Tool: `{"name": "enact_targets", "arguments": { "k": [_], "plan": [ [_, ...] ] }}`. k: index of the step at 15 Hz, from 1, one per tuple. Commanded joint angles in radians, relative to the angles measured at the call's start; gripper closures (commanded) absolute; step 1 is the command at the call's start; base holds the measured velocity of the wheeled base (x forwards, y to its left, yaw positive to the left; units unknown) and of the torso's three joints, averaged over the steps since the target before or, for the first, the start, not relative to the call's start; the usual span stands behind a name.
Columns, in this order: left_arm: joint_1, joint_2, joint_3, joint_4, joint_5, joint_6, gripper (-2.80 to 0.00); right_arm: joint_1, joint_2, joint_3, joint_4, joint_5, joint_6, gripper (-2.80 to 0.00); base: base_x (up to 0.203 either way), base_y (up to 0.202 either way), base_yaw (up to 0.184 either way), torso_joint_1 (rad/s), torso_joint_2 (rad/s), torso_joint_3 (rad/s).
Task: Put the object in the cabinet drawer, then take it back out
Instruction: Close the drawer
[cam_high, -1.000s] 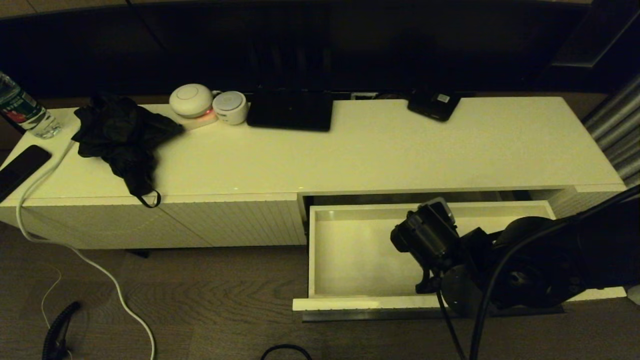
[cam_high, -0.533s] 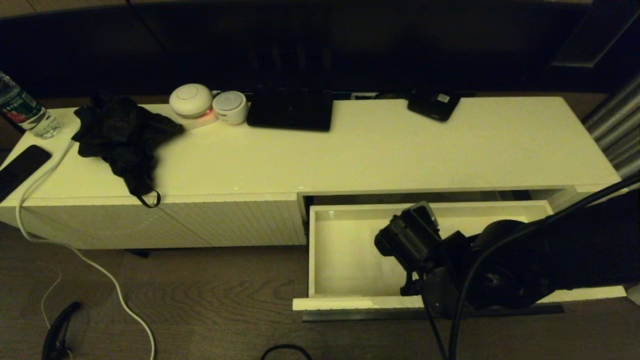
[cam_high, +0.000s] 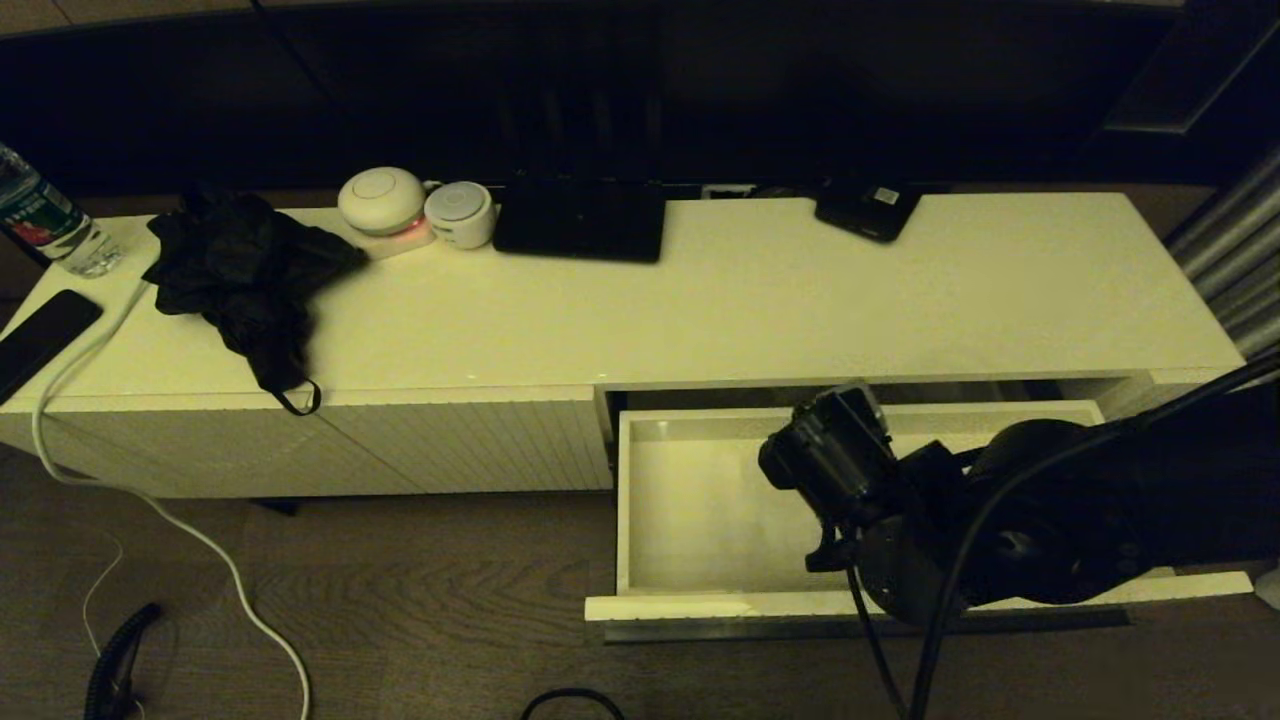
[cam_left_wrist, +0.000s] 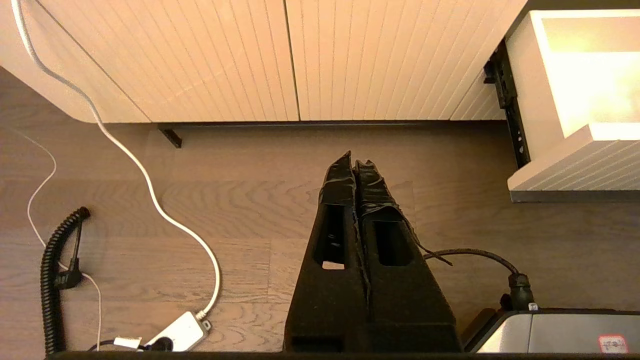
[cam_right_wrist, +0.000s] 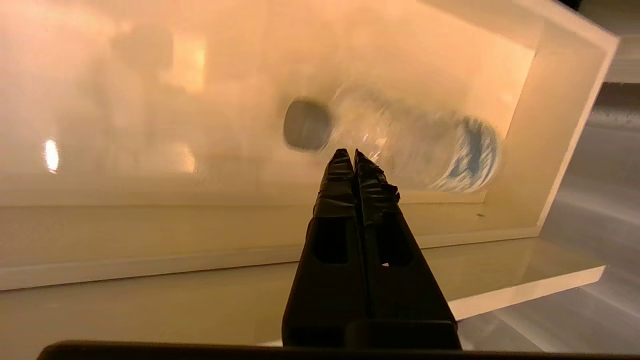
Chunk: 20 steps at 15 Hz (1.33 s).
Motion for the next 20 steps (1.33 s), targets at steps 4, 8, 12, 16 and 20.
{"name": "enact_targets", "arguments": {
  "k": [4,8,12,16,20],
  "plan": [
    [0.000,-0.002,0.001,0.000,0.000,-0.001,0.00,0.001,-0.253,0.087,0.109,0.134,-0.069,0.00,0.000,0.000,0.000,0.000,0.00,0.000],
    [0.000,-0.002,0.002,0.000,0.000,-0.001,0.00,0.026,-0.442,0.205,0.199,0.270,-0.203,0.00,0.000,0.000,0.000,0.000,0.00,0.000],
    [0.000,-0.002,0.002,0.000,0.000,-0.001,0.00,0.106,-0.548,0.298,0.315,0.441,-0.266,0.00,0.000,0.000,0.000,0.000,0.00,0.000],
    [0.000,-0.002,0.002,0.000,0.000,-0.001,0.00,0.122,-0.542,0.378,0.325,0.572,-0.269,0.00,0.000,0.000,0.000,0.000,0.00,0.000],
    [0.000,-0.002,0.001,0.000,0.000,-0.001,0.00,0.122,-0.477,0.403,0.320,0.623,-0.268,0.00,0.000,0.000,0.000,0.000,0.00,0.000]
  ]
}}
